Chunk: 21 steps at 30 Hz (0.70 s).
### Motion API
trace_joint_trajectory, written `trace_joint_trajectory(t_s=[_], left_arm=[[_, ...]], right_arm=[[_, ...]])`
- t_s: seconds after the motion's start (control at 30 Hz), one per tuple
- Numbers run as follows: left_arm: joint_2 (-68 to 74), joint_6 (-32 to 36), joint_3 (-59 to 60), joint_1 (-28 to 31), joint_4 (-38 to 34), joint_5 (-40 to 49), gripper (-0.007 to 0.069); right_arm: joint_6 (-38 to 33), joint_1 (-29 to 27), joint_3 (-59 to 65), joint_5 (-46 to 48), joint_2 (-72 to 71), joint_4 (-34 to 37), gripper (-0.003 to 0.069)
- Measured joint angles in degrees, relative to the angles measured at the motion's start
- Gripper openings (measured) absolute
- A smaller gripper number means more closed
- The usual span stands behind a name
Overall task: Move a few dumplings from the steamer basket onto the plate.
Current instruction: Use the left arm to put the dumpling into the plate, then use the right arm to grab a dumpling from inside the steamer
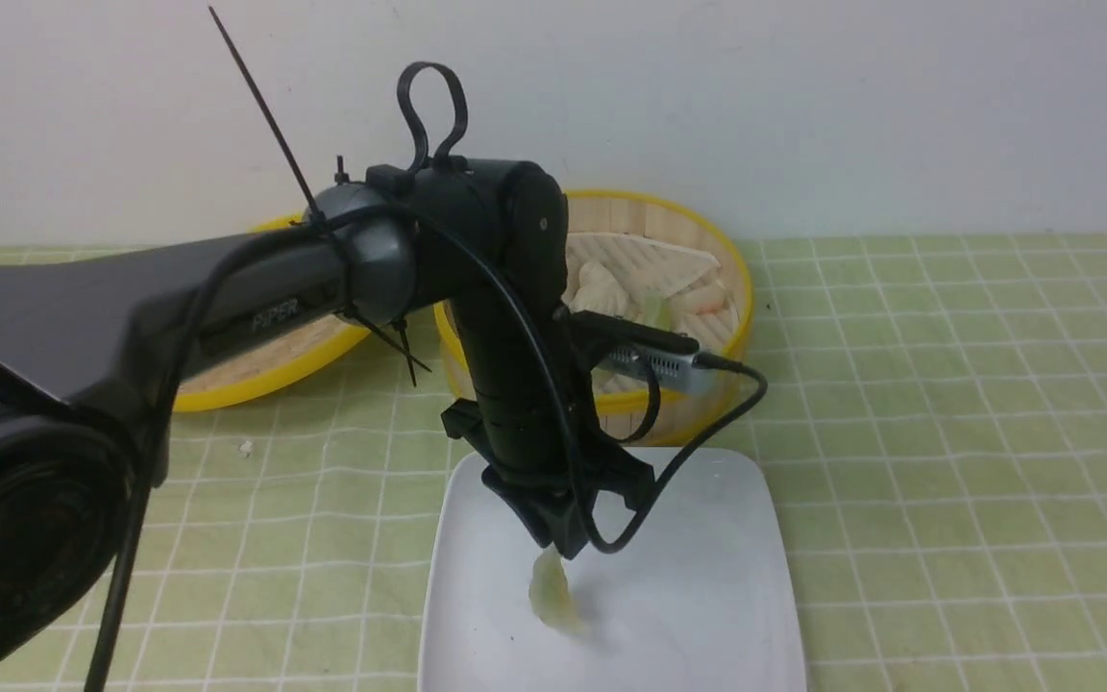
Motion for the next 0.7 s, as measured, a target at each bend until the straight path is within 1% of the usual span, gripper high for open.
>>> trace_joint_trajectory(t_s=[0.03, 0.13, 0.17, 0.2, 0.27, 0.33, 0.47, 0.53, 0.57, 0.7], left_arm=[[0.00, -0.05, 0.00, 0.00, 0.00, 0.00, 0.0203], [0.00, -0.04, -0.20, 0.00, 0.00, 0.00, 0.0345], [0.07, -0.04, -0.31, 0.00, 0.00, 0.00, 0.0360], [0.14, -0.04, -1.03, 0.00, 0.00, 0.00, 0.0395], [0.10, -0.11, -2.20, 0.00, 0.05, 0.00, 0.0404], [-0.90, -0.75, -3.22, 0.00, 0.51, 0.00, 0.0365], [-6.49, -2.70, -3.22, 0.12, 4.18, 0.00, 0.0183], [-14.45, -4.73, -1.58, 0.65, 8.07, 0.06, 0.0046], [-17.01, -5.38, -0.50, 0.96, 9.02, 0.06, 0.0023], [-29.60, -6.68, 5.72, 1.65, 11.34, 0.38, -0.0006]], right_arm=[[0.00, 0.00, 0.00, -0.11, 0.00, 0.00, 0.0000], [-0.52, 0.00, -0.26, -0.46, 0.11, -0.15, 0.0000], [-0.69, 0.00, -0.42, -0.46, 0.32, -0.15, 0.0000], [-0.96, 0.00, -1.71, -0.48, 1.24, -0.15, 0.0000], [-1.50, 0.00, -3.92, -0.48, 3.23, -0.15, 0.0000], [-2.72, 0.00, -7.31, -0.48, 7.18, 0.02, 0.0000], [-5.74, 0.00, -15.30, 0.12, 15.88, 1.14, 0.0000], [-6.92, 0.00, -20.61, 0.12, 22.48, 2.60, 0.0000], [-7.15, 0.00, -22.44, 0.12, 24.88, 2.81, 0.0000], [-7.23, 1.01, -28.42, -0.35, 33.75, 2.56, 0.0000]])
